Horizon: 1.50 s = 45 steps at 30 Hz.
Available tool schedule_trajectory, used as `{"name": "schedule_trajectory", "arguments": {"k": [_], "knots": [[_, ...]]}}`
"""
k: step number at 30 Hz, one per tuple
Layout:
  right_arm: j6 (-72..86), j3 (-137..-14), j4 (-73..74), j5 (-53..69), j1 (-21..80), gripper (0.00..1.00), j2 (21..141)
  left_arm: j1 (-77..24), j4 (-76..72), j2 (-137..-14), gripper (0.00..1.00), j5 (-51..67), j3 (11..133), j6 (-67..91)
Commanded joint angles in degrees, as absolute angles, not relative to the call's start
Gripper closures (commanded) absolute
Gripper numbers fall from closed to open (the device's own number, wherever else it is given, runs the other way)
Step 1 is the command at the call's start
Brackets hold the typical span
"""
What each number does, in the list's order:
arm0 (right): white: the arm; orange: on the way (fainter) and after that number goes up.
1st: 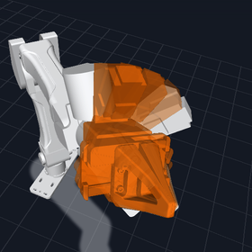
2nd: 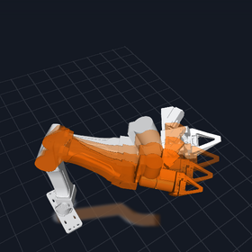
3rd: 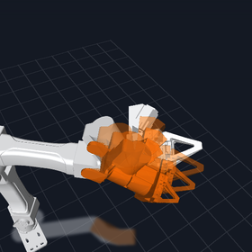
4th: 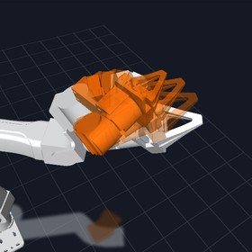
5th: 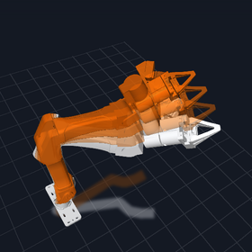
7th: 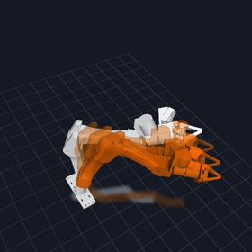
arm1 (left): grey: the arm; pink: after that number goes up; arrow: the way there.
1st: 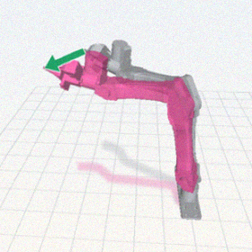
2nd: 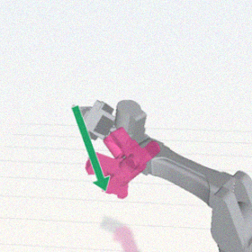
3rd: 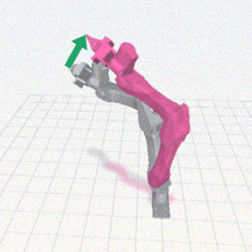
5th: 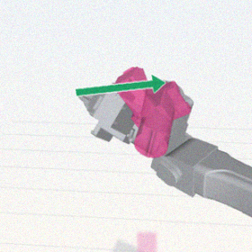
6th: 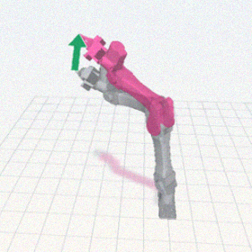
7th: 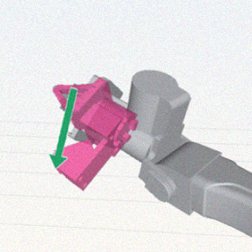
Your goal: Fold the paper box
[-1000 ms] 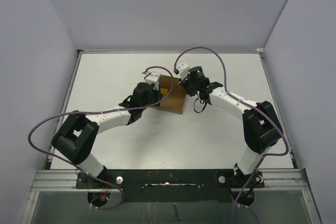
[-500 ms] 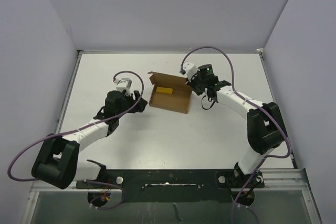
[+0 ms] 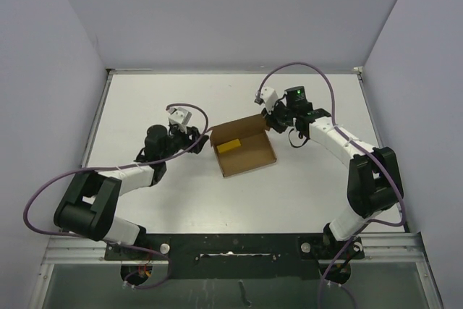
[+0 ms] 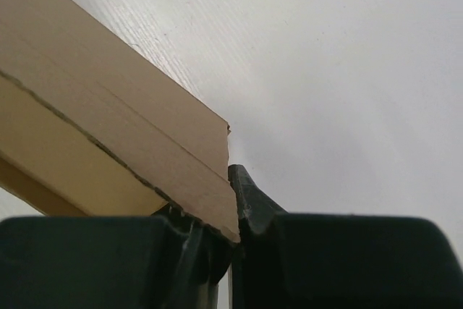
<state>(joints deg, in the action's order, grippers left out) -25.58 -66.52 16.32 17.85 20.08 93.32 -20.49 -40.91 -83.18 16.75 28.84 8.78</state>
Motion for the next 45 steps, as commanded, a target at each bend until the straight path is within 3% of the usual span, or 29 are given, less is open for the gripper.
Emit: {"name": "schedule_trajectory", "arguments": {"k": [1, 8, 15, 18, 23, 31, 45], "knots": [[-26.82, -69.31, 16.95, 21.79, 20.3, 1.0, 90.99, -20.17, -44.78, -82.98, 0.42, 22.29, 32.36, 7.56], [-25.68, -69.76, 17.39, 21.73, 20.25, 1.0, 91.65, -21.66, -45.39, -77.58, 0.47, 19.46, 26.26, 14.22], [-24.85, -69.78, 17.57, 20.94, 20.2, 1.0, 91.83, -21.53, -22.15, -63.62, 0.6, 10.07, 26.31, 23.53], [-24.49, -69.79, 17.66, 20.91, 20.08, 1.0, 91.86, -21.81, -12.18, -56.75, 0.6, 9.54, 27.56, 25.84], [-24.17, -69.96, 17.71, 21.11, 19.96, 1.0, 92.11, -24.94, -7.92, -49.73, 0.58, 10.54, 28.31, 25.87], [-23.4, -70.14, 18.11, 21.76, 19.65, 1.0, 92.13, -35.98, -13.38, -57.79, 0.57, 1.3, 31.84, 15.7], [-22.67, -70.07, 18.19, 22.87, 19.43, 1.0, 92.22, -36.87, -18.96, -67.02, 0.63, -5.21, 34.69, 15.9]]}}
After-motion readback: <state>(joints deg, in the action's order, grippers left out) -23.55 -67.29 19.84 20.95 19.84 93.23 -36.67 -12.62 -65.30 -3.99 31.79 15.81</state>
